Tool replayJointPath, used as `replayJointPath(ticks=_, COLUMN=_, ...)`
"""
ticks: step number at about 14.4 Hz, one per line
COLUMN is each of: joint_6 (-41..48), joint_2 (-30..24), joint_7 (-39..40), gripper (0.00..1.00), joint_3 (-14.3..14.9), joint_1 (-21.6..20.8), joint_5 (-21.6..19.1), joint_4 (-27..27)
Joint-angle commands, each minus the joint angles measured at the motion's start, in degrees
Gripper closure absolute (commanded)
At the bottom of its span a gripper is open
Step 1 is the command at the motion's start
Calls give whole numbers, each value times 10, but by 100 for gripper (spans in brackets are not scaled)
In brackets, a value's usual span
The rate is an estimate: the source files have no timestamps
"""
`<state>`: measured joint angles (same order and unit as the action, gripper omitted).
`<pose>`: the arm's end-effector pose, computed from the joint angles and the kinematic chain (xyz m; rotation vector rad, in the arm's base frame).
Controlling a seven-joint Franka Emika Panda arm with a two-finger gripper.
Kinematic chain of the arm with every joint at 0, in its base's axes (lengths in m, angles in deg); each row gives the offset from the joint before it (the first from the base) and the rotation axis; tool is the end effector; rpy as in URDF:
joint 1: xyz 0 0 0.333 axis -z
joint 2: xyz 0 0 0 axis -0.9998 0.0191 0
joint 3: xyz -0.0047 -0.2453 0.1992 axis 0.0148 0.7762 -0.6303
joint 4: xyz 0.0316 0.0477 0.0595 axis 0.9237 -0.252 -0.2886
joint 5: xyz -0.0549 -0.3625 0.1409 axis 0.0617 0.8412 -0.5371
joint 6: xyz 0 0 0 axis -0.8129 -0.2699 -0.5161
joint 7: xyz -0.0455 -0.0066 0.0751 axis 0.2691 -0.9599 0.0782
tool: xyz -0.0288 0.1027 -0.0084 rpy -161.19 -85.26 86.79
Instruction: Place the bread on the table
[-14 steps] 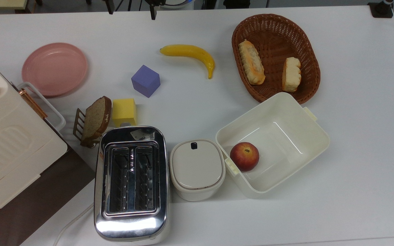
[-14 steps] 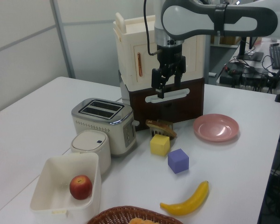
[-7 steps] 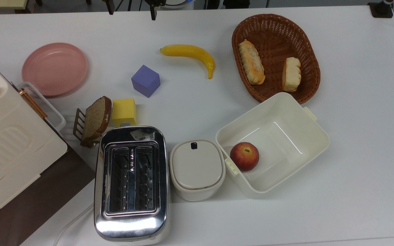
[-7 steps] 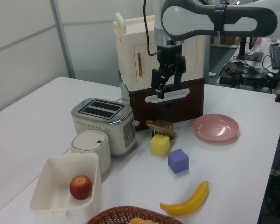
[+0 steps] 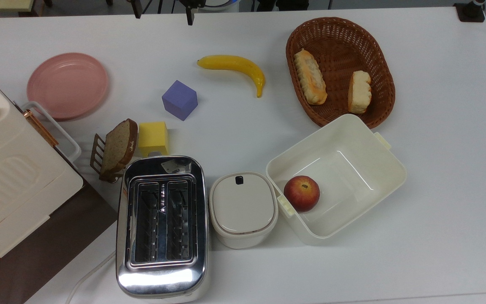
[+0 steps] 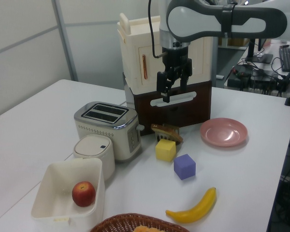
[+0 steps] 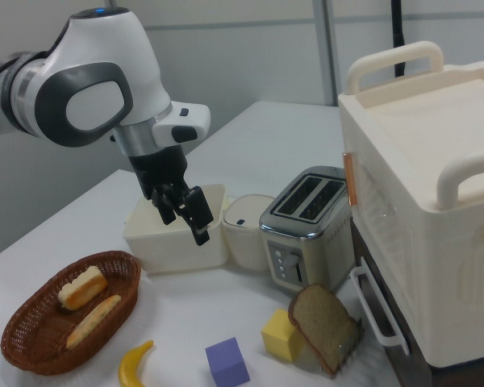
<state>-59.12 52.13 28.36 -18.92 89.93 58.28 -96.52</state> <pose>0.5645 -0.0394 0.6214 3.1225 -0.2254 0.0559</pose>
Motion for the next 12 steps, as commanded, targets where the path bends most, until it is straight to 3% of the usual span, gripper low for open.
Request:
replayJointPath(ticks=1, joint_6=13, joint_2=-7, joint_7=-10, gripper=0, joint_3=11, joint_1=-12, joint_5=-11, joint_4=-6)
replayJointPath(ticks=8, joint_6=14, joint_2=-7, joint_7=-3, gripper=0, joint_3=6, joint_1=-16, joint_5=-9, joint_4=-23)
replayJointPath(ticks=12, joint_6=9, joint_2=-9, joint_7=-11, gripper=0, joint_3=0, joint_1=-50, joint_5=-12, joint_4=-45)
